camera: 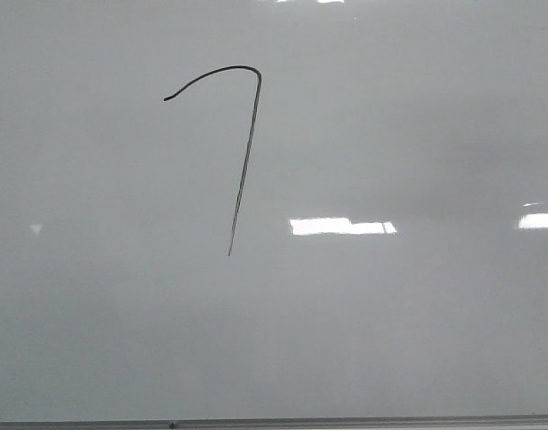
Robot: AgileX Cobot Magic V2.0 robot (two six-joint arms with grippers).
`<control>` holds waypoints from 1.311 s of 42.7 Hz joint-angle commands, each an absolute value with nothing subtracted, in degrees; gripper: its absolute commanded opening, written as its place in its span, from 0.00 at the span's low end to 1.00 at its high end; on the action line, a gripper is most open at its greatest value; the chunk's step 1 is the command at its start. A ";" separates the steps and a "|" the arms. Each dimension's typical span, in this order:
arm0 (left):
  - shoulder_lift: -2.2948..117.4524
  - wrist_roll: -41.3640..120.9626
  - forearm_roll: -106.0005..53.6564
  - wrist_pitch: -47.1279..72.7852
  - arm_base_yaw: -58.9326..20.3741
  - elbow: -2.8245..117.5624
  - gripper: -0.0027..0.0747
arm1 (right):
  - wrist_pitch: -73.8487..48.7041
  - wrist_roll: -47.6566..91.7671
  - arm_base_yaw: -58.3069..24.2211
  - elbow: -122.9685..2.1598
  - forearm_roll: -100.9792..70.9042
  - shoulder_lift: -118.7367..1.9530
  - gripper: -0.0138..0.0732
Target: Write number 7 on whiteboard
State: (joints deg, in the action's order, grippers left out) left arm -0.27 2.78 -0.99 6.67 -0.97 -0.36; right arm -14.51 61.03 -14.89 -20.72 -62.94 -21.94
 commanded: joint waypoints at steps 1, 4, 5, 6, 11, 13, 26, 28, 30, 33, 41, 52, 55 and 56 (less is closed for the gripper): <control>-1.20 2.21 -0.97 1.51 -1.05 -0.55 0.01 | -12.88 61.07 -14.70 -22.13 -64.20 -22.15 0.08; -1.20 2.21 -0.97 1.51 -1.05 -0.55 0.01 | -12.88 61.07 -14.70 -22.13 -64.20 -22.15 0.08; -1.20 2.21 -0.97 1.51 -1.05 -0.55 0.01 | -12.88 61.07 -14.70 -22.13 -64.20 -22.15 0.08; -1.20 2.21 -0.97 1.51 -1.05 -0.55 0.01 | -12.88 61.07 -14.70 -22.13 -64.20 -22.15 0.08; -1.20 2.21 -0.97 1.51 -1.05 -0.55 0.01 | -12.88 61.07 -14.70 -22.13 -64.20 -22.15 0.08; -1.20 2.21 -0.97 1.51 -1.05 -0.55 0.01 | -12.82 61.07 -14.70 -22.13 -64.20 -22.15 0.08; -1.20 2.21 -0.97 1.51 -1.05 -0.55 0.01 | -9.52 50.78 -13.30 -17.13 -44.97 -18.52 0.08; -1.20 2.21 -0.97 1.51 -1.05 -0.55 0.01 | -8.92 42.85 -11.83 -15.49 -40.18 -16.14 0.08; -1.20 2.21 -0.97 1.51 -1.05 -0.55 0.01 | -8.40 34.08 -9.87 -13.86 -35.36 -14.20 0.08; -1.20 2.21 -0.97 1.51 -1.05 -0.55 0.01 | -7.81 21.99 -6.76 -10.98 -29.08 -10.93 0.08; -1.20 2.21 -0.97 1.51 -1.05 -0.55 0.01 | -7.06 1.39 -0.20 -4.33 -14.29 -3.45 0.08; -1.20 2.21 -0.97 1.51 -1.05 -0.55 0.01 | -4.15 -0.43 0.22 1.48 -9.59 1.44 0.08; -1.20 2.21 -0.97 1.51 -1.05 -0.55 0.01 | -4.94 -0.43 0.27 1.31 -8.64 1.74 0.08; -1.20 2.21 -0.97 1.51 -1.05 -0.55 0.01 | -4.88 -0.43 0.27 1.31 -8.26 1.74 0.08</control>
